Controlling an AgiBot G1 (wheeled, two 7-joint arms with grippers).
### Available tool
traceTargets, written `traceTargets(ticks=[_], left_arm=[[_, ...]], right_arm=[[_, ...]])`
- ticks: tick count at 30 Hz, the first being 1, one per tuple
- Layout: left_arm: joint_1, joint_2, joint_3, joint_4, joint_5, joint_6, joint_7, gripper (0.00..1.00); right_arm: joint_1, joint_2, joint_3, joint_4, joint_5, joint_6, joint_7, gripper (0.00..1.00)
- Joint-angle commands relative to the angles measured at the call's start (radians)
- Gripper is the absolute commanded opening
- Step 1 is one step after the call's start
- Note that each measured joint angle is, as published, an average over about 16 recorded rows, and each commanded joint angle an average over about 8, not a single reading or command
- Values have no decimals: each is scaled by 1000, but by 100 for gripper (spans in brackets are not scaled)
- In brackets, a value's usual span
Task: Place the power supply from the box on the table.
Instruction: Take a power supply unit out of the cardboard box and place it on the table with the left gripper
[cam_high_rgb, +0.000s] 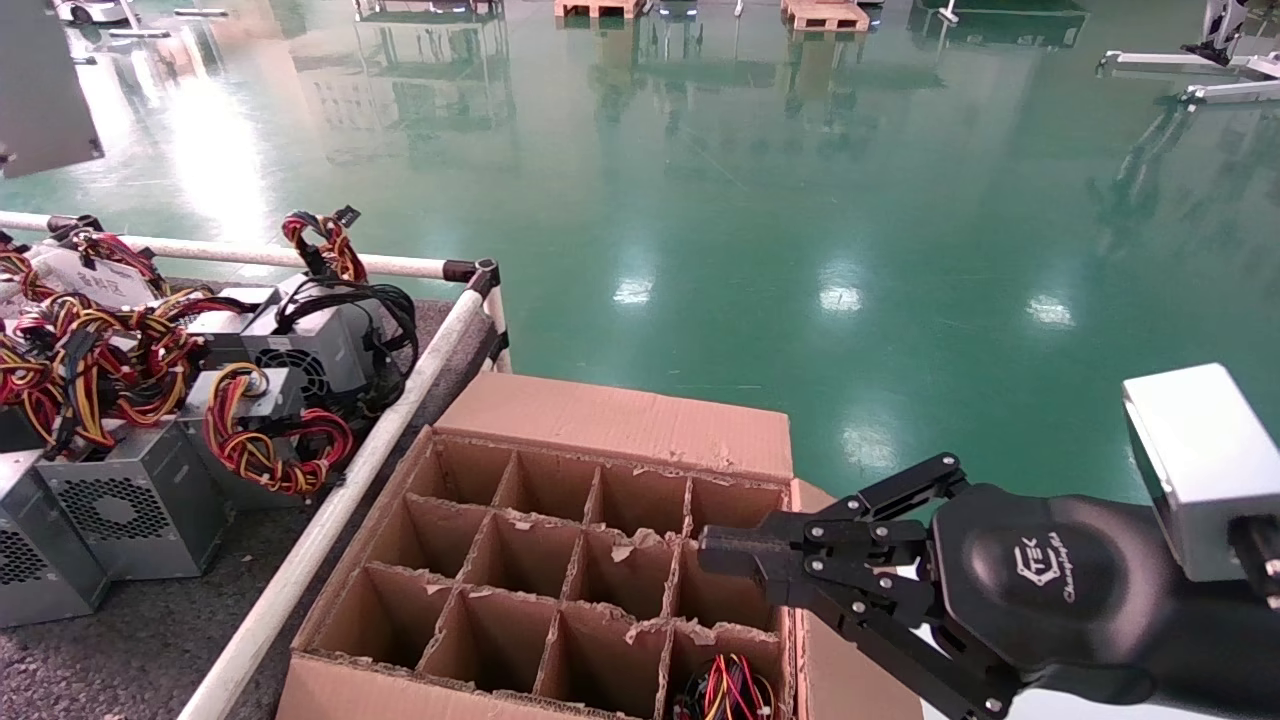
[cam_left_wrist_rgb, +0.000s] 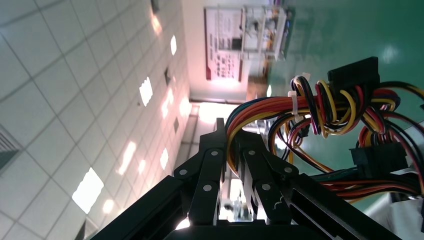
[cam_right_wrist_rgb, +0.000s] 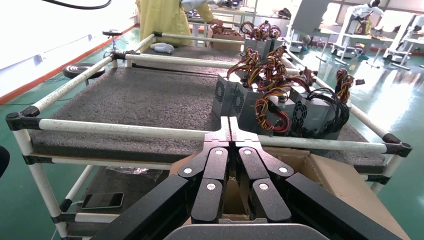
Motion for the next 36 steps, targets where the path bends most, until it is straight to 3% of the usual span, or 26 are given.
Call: traceTargets(ticks=[1, 36], left_arm=[[-4, -8, 12, 15, 11, -1, -9, 0], [2, -89, 114, 158, 122, 1, -124, 0]], right_arm=[[0, 0, 0, 0, 0, 0, 0, 0], [0, 0, 0, 0, 0, 0, 0, 0]])
